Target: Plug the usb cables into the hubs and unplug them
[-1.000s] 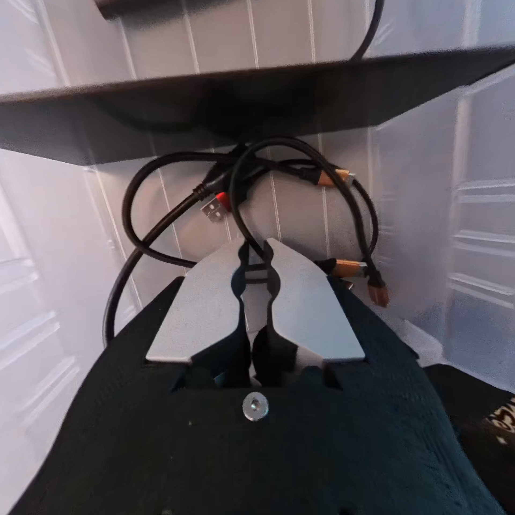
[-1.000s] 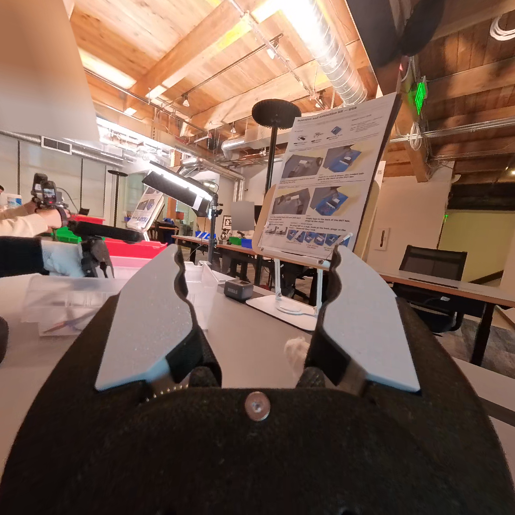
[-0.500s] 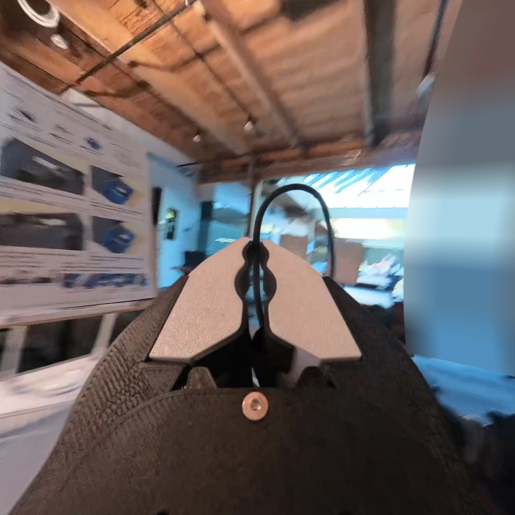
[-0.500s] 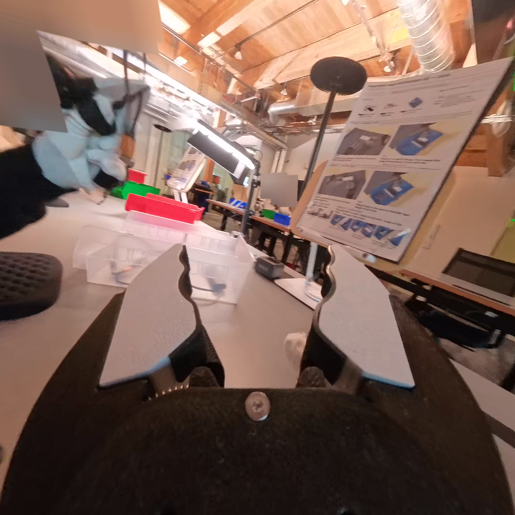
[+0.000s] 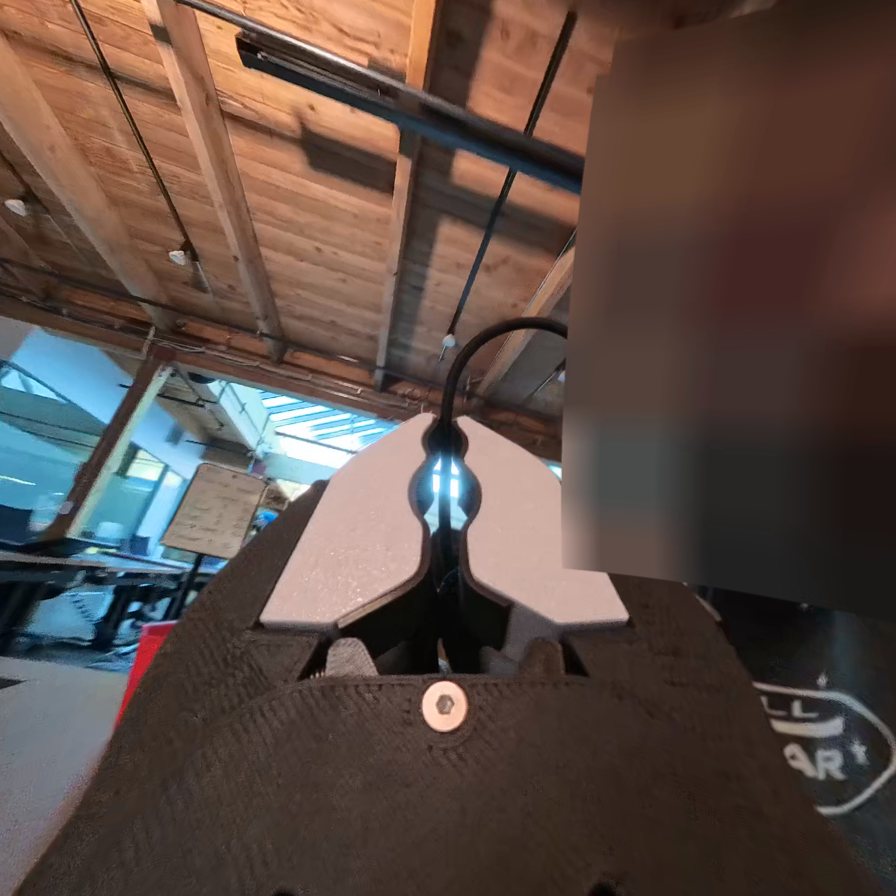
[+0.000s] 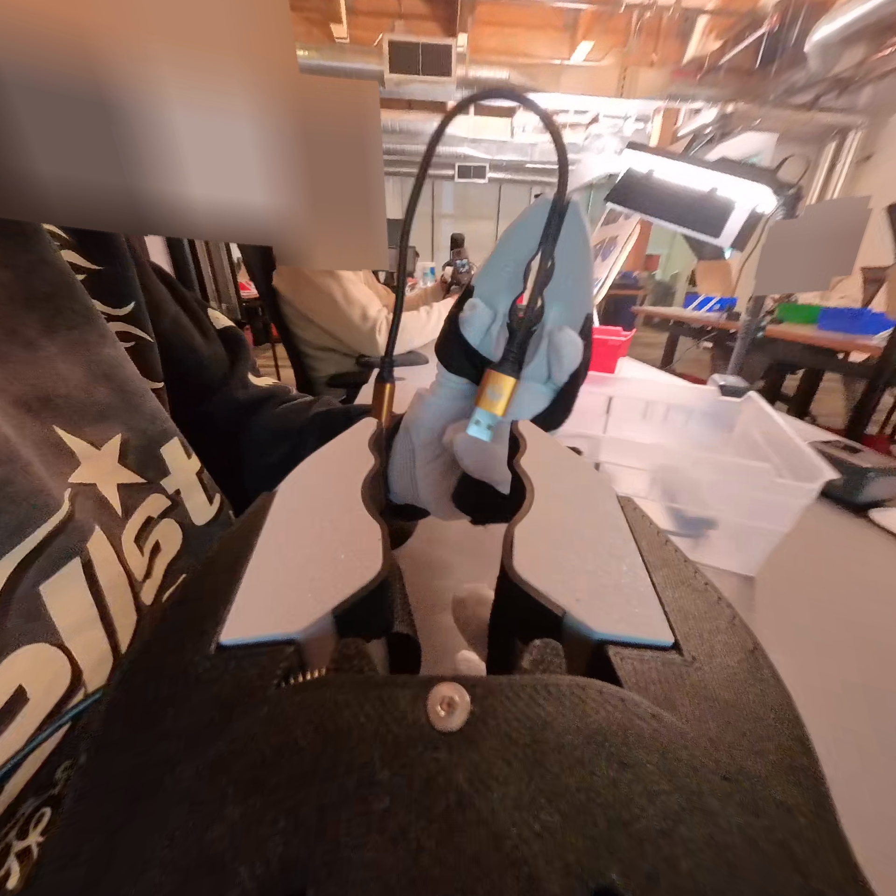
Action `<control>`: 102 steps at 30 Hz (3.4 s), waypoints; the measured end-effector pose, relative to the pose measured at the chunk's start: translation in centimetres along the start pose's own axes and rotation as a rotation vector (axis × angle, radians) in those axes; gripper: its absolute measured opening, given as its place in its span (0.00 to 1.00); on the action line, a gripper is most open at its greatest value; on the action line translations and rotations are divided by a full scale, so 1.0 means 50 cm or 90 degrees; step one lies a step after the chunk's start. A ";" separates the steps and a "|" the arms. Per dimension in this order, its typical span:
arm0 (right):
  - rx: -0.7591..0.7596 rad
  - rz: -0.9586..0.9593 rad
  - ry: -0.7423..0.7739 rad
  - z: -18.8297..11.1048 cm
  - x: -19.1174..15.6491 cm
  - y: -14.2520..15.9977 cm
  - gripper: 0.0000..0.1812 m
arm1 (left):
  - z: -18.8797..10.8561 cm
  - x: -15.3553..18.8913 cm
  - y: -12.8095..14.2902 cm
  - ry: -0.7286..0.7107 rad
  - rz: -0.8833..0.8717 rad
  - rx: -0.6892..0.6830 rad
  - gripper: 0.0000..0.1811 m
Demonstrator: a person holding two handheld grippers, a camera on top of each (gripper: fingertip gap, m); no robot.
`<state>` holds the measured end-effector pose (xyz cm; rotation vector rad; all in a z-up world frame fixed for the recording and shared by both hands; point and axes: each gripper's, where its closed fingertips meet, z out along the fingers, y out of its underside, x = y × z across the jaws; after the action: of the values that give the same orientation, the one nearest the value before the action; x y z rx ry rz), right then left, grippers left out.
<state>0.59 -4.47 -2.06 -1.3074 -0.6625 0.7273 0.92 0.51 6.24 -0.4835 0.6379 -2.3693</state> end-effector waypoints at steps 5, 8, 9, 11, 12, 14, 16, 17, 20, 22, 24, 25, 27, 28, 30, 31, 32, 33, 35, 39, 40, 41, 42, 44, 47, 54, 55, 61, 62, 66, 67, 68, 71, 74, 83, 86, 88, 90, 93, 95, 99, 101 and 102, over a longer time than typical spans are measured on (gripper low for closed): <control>-0.015 0.024 0.035 0.019 0.014 0.022 0.23 | 0.003 0.003 0.041 0.011 -0.004 -0.036 0.02; 0.002 0.045 0.052 0.013 0.026 0.016 0.19 | 0.003 0.003 0.049 0.007 -0.001 -0.037 0.03; -0.007 0.043 0.050 0.015 0.025 0.020 0.18 | 0.004 0.005 0.050 0.010 0.004 -0.039 0.03; -0.032 0.026 0.051 0.019 0.022 0.032 0.13 | 0.005 0.008 0.054 0.014 0.014 -0.050 0.02; -0.047 0.013 0.057 0.019 0.023 0.037 0.09 | 0.005 0.010 0.056 0.017 0.017 -0.056 0.02; -0.064 -0.023 0.080 0.009 0.032 0.037 0.09 | 0.004 0.019 0.058 0.038 0.021 -0.068 0.02; -0.053 -0.035 0.079 -0.006 0.033 0.021 0.09 | 0.005 0.032 0.069 0.081 0.023 -0.143 0.11; -0.051 -0.029 0.072 -0.013 0.033 0.016 0.09 | 0.002 0.034 0.090 0.100 0.036 -0.221 0.17; -0.069 -0.023 0.061 -0.031 0.037 0.015 0.09 | -0.051 0.010 0.188 0.105 0.130 -0.525 0.23; -0.075 -0.005 0.038 -0.037 0.030 0.016 0.09 | -0.073 0.013 0.214 0.119 0.121 -0.587 0.20; -0.086 0.006 0.016 -0.037 0.023 0.022 0.09 | -0.066 0.019 0.209 0.126 0.084 -0.554 0.12; -0.092 0.005 0.011 -0.037 0.020 0.025 0.09 | -0.068 0.017 0.211 0.123 0.072 -0.554 0.09; -0.104 0.004 0.012 -0.035 0.020 0.031 0.09 | -0.071 0.016 0.214 0.122 0.062 -0.561 0.09; -0.103 0.009 0.006 -0.036 0.018 0.031 0.09 | -0.071 0.018 0.215 0.126 0.065 -0.560 0.08; -0.101 0.018 -0.001 -0.036 0.016 0.030 0.09 | -0.071 0.019 0.216 0.126 0.075 -0.564 0.08; -0.096 0.017 0.002 -0.036 0.017 0.027 0.09 | -0.069 0.018 0.213 0.124 0.084 -0.562 0.08; -0.078 0.011 0.008 -0.035 0.019 0.020 0.09 | -0.064 0.019 0.206 0.122 0.096 -0.543 0.09; -0.046 -0.001 0.016 -0.035 0.021 0.005 0.08 | -0.056 0.021 0.195 0.123 0.107 -0.507 0.08; 0.009 -0.039 0.054 -0.039 0.030 -0.019 0.15 | -0.034 0.036 0.156 0.141 0.108 -0.390 0.08; 0.058 -0.077 0.074 -0.029 0.019 -0.043 0.23 | -0.020 0.045 0.118 0.143 0.103 -0.281 0.08; 0.066 -0.075 0.076 -0.028 0.017 -0.048 0.22 | -0.020 0.046 0.122 0.145 0.110 -0.287 0.08; 0.066 -0.071 0.076 -0.028 0.017 -0.048 0.21 | -0.020 0.047 0.126 0.146 0.121 -0.294 0.08; 0.061 -0.063 0.073 -0.027 0.016 -0.046 0.19 | -0.020 0.049 0.131 0.148 0.131 -0.299 0.08; 0.060 -0.041 0.054 -0.024 0.010 -0.044 0.16 | -0.020 0.051 0.138 0.152 0.144 -0.306 0.08; 0.070 -0.034 0.039 -0.025 0.004 -0.048 0.07 | -0.023 0.052 0.153 0.159 0.150 -0.327 0.08; 0.040 -0.045 0.037 -0.033 0.008 -0.039 0.07 | -0.038 0.041 0.179 0.150 0.138 -0.444 0.12; 0.035 -0.046 0.037 -0.033 0.008 -0.037 0.07 | -0.040 0.041 0.184 0.150 0.144 -0.463 0.11; 0.022 -0.048 0.038 -0.033 0.010 -0.033 0.07 | -0.040 0.039 0.186 0.142 0.125 -0.466 0.10; 0.019 -0.047 0.038 -0.034 0.011 -0.031 0.07 | -0.040 0.038 0.186 0.140 0.118 -0.464 0.10; 0.015 -0.047 0.036 -0.032 0.010 -0.029 0.07 | -0.038 0.041 0.186 0.141 0.129 -0.463 0.10; 0.015 -0.047 0.037 -0.032 0.011 -0.029 0.07 | -0.038 0.040 0.185 0.138 0.134 -0.464 0.09; 0.014 -0.046 0.039 -0.032 0.012 -0.029 0.07 | -0.037 0.039 0.185 0.134 0.139 -0.465 0.09; 0.015 -0.043 0.038 -0.032 0.012 -0.029 0.07 | -0.037 0.039 0.186 0.135 0.126 -0.462 0.09; 0.009 -0.043 0.036 -0.032 0.013 -0.026 0.07 | -0.035 0.040 0.184 0.138 0.123 -0.458 0.10; -0.006 -0.029 0.097 -0.038 0.047 -0.021 0.20 | -0.031 0.025 0.164 0.105 0.166 -0.436 0.09; -0.113 -0.047 0.195 -0.074 0.094 -0.009 0.54 | -0.030 0.008 0.137 0.072 0.175 -0.416 0.09; -0.260 -0.055 0.233 -0.126 0.109 0.020 0.64 | -0.029 0.001 0.125 0.058 0.181 -0.406 0.09; -0.420 -0.014 0.214 -0.189 0.087 0.068 0.61 | -0.028 0.000 0.121 0.056 0.175 -0.401 0.09; -0.578 0.044 0.183 -0.260 0.048 0.124 0.53 | -0.031 -0.003 0.131 0.051 0.180 -0.417 0.09; -0.648 0.099 0.153 -0.280 0.021 0.159 0.53 | -0.032 -0.003 0.137 0.052 0.184 -0.423 0.09; -0.803 0.177 0.111 -0.302 -0.011 0.245 0.53 | -0.033 -0.011 0.134 0.038 0.182 -0.413 0.09; -0.868 0.203 0.094 -0.315 -0.013 0.280 0.42 | -0.033 -0.014 0.128 0.035 0.173 -0.400 0.09; -0.848 0.214 0.077 -0.303 -0.011 0.277 0.36 | -0.032 -0.013 0.124 0.036 0.167 -0.390 0.09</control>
<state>10.72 -12.58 -17.97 -2.7051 -0.8650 0.4128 3.59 -2.77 1.40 -0.5488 1.3748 -1.9188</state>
